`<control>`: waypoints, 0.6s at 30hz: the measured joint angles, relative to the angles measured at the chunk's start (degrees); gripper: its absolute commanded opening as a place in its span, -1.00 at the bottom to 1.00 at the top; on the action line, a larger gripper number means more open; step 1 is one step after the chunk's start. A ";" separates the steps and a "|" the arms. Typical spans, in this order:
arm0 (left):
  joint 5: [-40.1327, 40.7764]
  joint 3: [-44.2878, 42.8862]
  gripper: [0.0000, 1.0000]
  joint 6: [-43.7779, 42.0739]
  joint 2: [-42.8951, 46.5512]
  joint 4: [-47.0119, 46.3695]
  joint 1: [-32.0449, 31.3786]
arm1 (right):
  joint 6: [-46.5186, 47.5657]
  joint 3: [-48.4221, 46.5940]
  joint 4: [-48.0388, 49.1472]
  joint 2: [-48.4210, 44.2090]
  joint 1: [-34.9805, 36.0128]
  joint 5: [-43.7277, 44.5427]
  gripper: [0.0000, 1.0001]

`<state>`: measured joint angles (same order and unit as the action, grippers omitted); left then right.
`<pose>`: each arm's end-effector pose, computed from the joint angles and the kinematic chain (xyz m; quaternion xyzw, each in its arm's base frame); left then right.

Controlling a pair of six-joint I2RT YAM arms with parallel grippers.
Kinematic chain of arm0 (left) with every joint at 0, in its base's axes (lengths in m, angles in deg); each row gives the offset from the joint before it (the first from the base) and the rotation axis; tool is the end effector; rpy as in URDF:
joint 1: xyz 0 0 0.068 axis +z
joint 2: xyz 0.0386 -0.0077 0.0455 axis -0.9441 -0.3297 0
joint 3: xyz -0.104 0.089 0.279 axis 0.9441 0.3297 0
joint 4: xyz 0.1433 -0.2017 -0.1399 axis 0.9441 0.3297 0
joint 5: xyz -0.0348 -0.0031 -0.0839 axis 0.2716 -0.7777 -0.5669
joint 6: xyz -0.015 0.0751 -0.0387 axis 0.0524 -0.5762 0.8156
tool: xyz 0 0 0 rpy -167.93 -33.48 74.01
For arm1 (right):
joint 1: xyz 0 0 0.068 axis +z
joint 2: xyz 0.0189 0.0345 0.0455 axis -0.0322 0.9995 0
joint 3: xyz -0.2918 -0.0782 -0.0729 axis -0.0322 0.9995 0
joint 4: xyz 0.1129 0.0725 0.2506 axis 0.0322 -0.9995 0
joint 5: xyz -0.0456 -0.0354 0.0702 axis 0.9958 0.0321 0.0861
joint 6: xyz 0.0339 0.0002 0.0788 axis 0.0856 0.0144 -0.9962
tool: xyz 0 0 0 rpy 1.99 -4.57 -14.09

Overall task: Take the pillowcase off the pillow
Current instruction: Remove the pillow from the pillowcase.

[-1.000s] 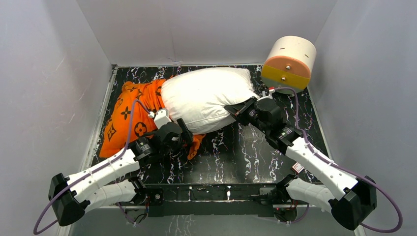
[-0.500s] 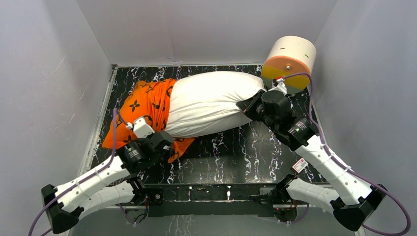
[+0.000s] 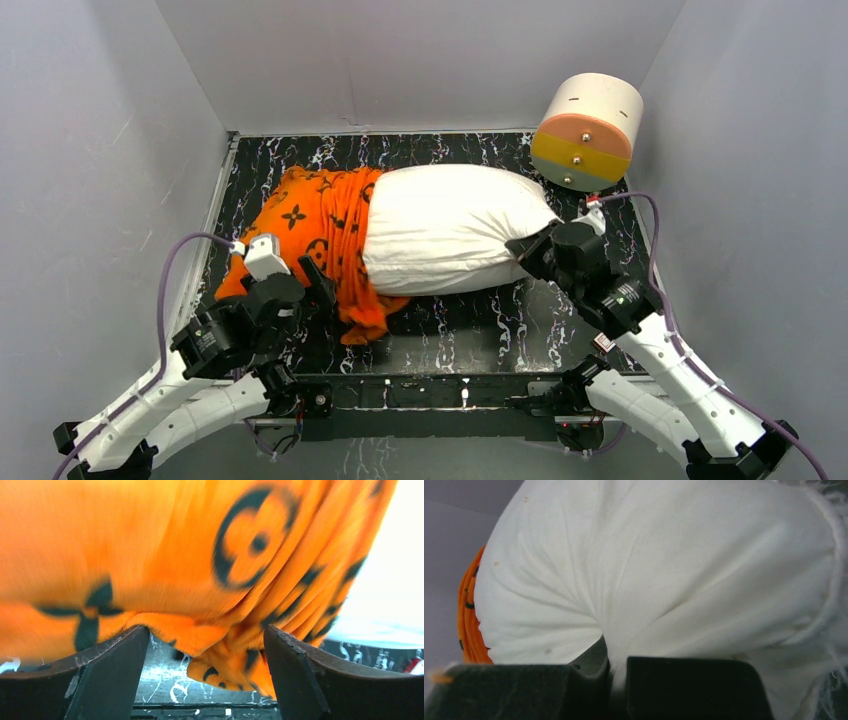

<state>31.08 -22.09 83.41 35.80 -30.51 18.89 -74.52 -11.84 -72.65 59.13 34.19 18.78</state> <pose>0.1072 -0.0592 0.3193 -0.1698 0.8365 -0.1618 0.4952 0.1768 0.0975 0.3525 0.2519 0.7974 0.2929 0.4637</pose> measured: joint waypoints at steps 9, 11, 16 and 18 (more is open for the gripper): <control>-7.67 -15.52 0.97 -16.00 -5.66 -4.59 0.37 | -8.13 17.35 -3.37 -10.16 -1.25 -4.26 -1.00; -10.99 -15.61 0.97 -19.17 -9.03 -6.21 0.37 | -9.62 18.73 -3.61 -11.50 -1.44 -4.92 -1.00; -16.90 -14.84 0.84 -22.45 -24.17 -8.13 0.37 | -10.71 18.75 -3.10 -12.24 -1.51 -5.09 -1.00; -17.03 -14.08 0.52 -22.43 -28.28 -8.13 0.37 | -10.64 18.36 -3.45 -11.54 -1.51 -4.98 -1.00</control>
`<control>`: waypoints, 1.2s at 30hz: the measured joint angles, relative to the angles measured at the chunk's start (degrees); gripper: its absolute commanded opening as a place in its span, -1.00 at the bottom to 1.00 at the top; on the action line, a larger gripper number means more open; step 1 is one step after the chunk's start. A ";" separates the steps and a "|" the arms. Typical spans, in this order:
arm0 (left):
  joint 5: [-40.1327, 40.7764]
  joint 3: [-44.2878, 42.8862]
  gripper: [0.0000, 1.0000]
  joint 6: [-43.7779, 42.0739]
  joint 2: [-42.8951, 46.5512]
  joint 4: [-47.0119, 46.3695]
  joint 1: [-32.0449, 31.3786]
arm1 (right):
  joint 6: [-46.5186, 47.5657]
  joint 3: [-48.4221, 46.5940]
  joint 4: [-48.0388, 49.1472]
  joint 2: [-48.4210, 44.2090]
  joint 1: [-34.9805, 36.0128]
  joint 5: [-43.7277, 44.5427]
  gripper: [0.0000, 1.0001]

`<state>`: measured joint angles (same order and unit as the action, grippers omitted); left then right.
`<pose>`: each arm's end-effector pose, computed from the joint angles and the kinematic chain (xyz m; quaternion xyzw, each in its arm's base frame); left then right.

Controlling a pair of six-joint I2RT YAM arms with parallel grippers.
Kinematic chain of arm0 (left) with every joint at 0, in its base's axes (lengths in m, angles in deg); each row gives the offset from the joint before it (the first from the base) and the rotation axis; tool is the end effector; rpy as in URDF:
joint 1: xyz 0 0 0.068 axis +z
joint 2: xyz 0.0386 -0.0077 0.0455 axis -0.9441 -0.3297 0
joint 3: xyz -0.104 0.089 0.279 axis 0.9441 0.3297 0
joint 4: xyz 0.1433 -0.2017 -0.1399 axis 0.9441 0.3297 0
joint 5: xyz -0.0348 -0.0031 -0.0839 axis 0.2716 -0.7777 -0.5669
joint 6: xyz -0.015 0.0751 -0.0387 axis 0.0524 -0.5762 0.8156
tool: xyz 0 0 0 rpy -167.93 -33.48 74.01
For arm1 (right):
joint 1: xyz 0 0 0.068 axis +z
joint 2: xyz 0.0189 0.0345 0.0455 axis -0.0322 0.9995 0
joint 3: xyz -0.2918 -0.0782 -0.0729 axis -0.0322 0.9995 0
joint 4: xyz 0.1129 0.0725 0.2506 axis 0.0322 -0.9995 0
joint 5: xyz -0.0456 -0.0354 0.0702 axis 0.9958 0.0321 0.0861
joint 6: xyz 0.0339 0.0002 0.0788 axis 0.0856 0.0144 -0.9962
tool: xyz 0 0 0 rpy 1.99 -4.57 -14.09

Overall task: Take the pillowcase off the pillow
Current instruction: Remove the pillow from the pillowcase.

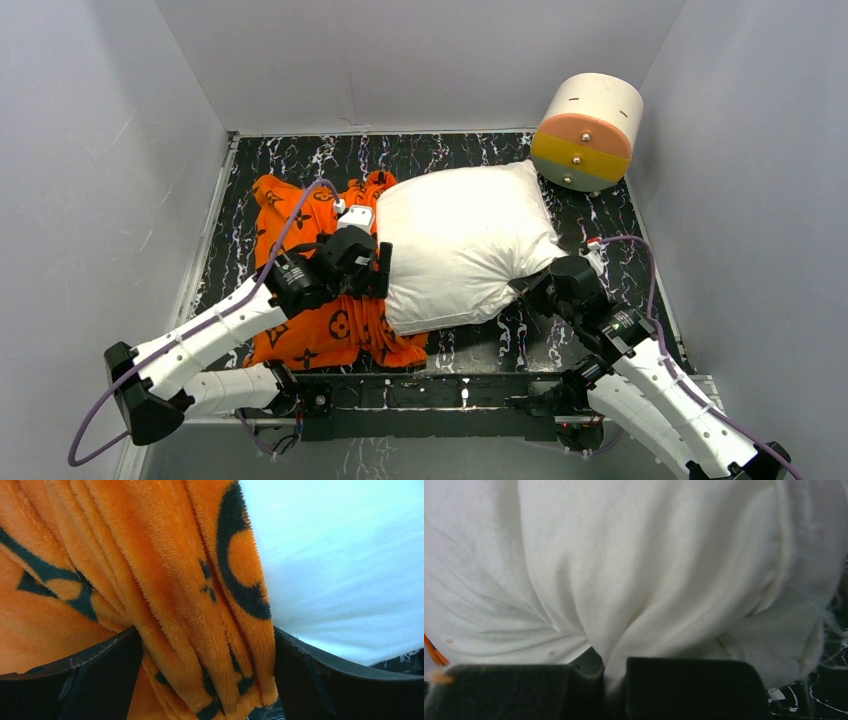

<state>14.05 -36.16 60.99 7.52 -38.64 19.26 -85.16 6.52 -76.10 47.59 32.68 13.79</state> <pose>0.1725 -0.1711 0.3408 0.0760 0.8974 -0.1334 0.4135 0.1412 0.0743 0.2501 0.3183 0.8236 0.2899 0.3693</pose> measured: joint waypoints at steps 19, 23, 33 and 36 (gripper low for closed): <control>22.32 7.87 -0.43 20.61 27.98 14.43 0.09 | 2.45 -7.08 -7.63 1.68 0.74 5.16 -0.59; 19.10 11.56 -0.09 16.41 30.12 10.58 0.15 | 6.91 -11.65 -9.81 1.64 0.46 5.60 -0.17; 12.02 11.30 0.49 10.27 18.01 3.78 0.22 | 22.97 -30.67 -2.10 12.00 -0.07 -8.57 0.28; 11.13 10.97 0.49 9.25 16.33 3.54 0.22 | 27.08 -37.79 -0.07 24.35 0.07 -16.02 0.33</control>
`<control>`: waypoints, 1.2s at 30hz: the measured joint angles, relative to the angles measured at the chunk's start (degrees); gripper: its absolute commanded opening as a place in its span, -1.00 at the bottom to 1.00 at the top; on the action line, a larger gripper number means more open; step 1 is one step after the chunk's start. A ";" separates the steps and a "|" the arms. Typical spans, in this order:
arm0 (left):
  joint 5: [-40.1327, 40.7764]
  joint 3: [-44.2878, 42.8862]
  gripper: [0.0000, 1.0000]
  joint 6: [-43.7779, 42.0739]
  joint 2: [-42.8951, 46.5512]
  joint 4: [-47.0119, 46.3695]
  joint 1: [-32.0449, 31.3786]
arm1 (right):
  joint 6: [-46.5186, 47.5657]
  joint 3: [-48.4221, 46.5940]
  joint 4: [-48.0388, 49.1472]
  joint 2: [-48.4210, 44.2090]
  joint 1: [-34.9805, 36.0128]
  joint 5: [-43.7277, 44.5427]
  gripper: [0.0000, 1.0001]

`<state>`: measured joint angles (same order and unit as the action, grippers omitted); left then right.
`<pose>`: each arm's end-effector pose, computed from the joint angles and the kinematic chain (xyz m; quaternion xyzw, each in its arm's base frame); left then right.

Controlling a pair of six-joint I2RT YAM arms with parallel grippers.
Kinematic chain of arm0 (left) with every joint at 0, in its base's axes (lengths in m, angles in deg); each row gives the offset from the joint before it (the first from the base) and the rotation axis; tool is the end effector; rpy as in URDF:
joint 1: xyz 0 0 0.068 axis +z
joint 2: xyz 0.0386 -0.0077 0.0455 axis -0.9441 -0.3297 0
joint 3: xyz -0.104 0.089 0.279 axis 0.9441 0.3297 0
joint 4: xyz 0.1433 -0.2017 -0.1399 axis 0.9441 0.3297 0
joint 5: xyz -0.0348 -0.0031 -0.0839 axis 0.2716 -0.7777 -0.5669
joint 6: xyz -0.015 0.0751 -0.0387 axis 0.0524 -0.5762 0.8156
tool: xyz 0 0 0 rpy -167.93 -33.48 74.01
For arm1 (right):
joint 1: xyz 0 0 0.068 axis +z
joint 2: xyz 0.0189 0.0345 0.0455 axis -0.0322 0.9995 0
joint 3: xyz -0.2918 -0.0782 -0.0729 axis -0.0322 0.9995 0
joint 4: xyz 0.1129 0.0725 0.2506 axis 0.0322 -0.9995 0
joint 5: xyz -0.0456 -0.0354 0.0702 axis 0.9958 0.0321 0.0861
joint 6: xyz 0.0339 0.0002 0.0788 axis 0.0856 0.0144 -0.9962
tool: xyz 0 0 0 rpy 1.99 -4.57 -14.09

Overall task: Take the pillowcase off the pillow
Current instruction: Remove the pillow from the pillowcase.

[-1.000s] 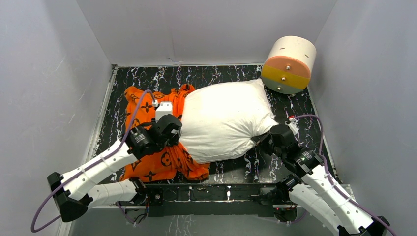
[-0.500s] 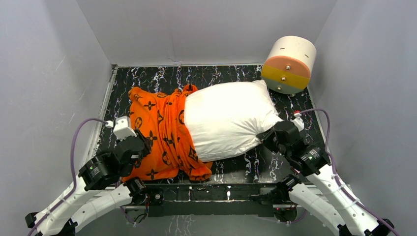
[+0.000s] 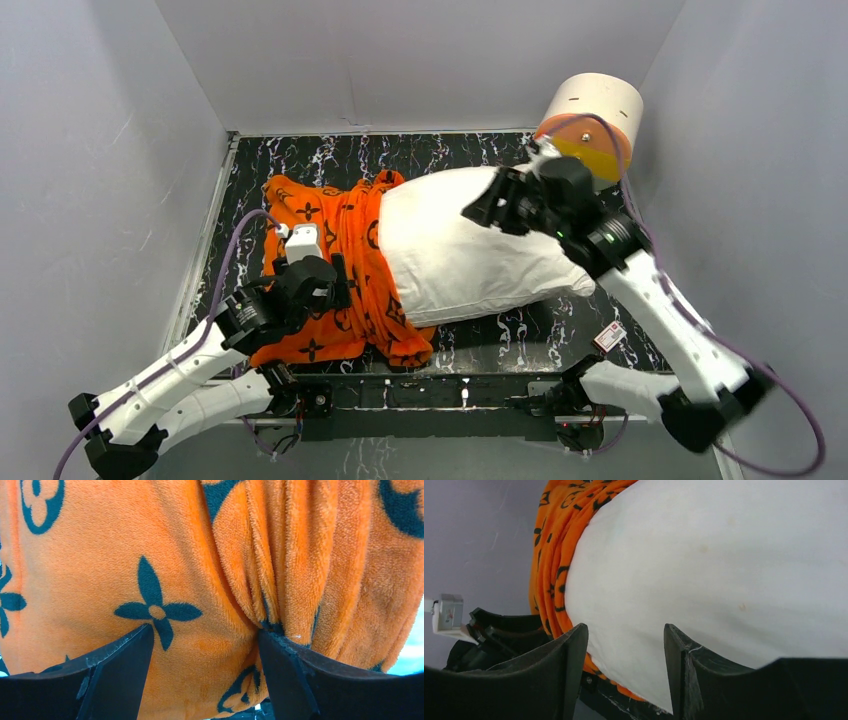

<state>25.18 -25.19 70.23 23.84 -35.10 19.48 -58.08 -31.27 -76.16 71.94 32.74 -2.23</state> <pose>0.1355 -0.1028 0.3196 -0.0428 0.8770 -0.1103 0.4657 0.2037 0.1430 0.4298 0.0474 0.8271 0.3566 0.4319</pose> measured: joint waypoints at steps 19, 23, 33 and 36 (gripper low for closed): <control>-0.79 -11.52 0.81 0.63 -0.52 2.45 0.11 | 12.13 14.69 24.57 21.51 4.76 0.85 -0.30; 0.85 -23.58 0.96 -7.96 -7.32 -3.65 0.13 | 6.23 31.30 39.50 11.93 5.73 0.50 -0.34; -23.47 -49.57 0.97 -22.51 -53.83 -11.15 20.26 | 0.44 43.67 53.64 4.04 6.51 1.97 -0.34; -30.53 -55.41 0.97 -25.66 -65.37 -8.61 24.24 | 0.31 44.04 53.35 2.80 6.75 2.58 -0.35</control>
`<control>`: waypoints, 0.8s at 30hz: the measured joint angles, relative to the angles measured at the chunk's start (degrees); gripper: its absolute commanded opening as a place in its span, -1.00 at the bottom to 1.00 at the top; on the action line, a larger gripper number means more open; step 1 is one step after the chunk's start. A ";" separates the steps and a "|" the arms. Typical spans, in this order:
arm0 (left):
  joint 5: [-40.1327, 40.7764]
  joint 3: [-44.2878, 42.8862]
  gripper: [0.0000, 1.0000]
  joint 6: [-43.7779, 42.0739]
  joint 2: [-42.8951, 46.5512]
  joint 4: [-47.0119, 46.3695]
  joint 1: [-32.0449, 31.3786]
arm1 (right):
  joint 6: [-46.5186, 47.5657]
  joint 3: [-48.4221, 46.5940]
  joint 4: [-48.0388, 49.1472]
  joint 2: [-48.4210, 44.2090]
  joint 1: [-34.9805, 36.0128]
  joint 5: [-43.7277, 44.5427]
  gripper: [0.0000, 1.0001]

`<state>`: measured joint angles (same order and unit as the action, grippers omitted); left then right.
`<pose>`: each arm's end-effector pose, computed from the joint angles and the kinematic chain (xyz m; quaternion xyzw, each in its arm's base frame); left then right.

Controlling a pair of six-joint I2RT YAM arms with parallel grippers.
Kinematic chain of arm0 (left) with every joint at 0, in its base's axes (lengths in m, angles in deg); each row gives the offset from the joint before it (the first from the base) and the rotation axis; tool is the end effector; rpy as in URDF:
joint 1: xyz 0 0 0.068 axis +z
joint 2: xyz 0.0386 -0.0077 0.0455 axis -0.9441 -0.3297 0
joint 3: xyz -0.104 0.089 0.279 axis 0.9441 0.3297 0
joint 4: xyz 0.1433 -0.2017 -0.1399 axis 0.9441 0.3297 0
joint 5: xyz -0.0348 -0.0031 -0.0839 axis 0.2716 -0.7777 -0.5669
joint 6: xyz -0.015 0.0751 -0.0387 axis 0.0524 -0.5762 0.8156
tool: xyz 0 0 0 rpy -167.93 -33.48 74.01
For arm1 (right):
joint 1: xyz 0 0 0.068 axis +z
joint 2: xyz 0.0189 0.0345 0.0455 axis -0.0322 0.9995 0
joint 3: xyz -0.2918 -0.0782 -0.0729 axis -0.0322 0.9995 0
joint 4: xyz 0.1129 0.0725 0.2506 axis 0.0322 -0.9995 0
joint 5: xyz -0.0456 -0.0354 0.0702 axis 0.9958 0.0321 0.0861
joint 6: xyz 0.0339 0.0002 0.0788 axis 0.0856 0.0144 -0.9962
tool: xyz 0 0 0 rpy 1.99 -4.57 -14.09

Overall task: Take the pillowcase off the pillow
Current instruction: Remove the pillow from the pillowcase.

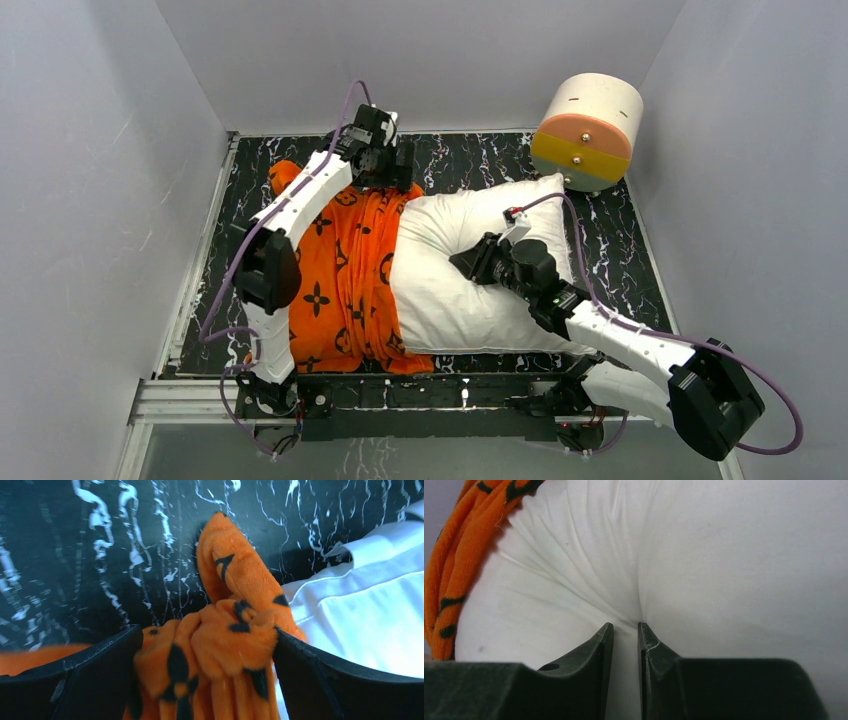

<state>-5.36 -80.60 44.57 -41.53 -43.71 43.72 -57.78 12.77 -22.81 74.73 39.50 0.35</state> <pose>0.4475 -0.2244 0.3424 0.0821 0.9088 -0.1280 0.3886 0.2049 0.1785 0.2343 0.0092 0.7952 0.3974 0.4579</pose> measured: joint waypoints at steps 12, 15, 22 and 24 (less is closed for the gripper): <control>-14.73 5.33 -1.00 -6.16 -2.36 -0.50 2.54 | -3.28 0.11 -2.43 -1.14 0.33 2.01 -0.81; -14.58 7.56 -1.00 -6.64 -0.39 -1.05 4.04 | -6.49 -0.59 -4.50 -0.44 0.44 4.07 -1.00; -12.63 14.08 -1.00 -6.38 5.53 -0.42 11.93 | -16.70 -0.74 -5.62 0.44 1.18 6.51 -1.00; -13.05 15.96 -1.00 -5.01 7.30 0.52 17.22 | -18.62 -0.39 -5.18 0.61 1.22 6.51 -1.00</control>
<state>-18.41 -64.64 39.57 -34.23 -43.18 60.94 -76.40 12.37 -27.99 75.35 40.72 6.86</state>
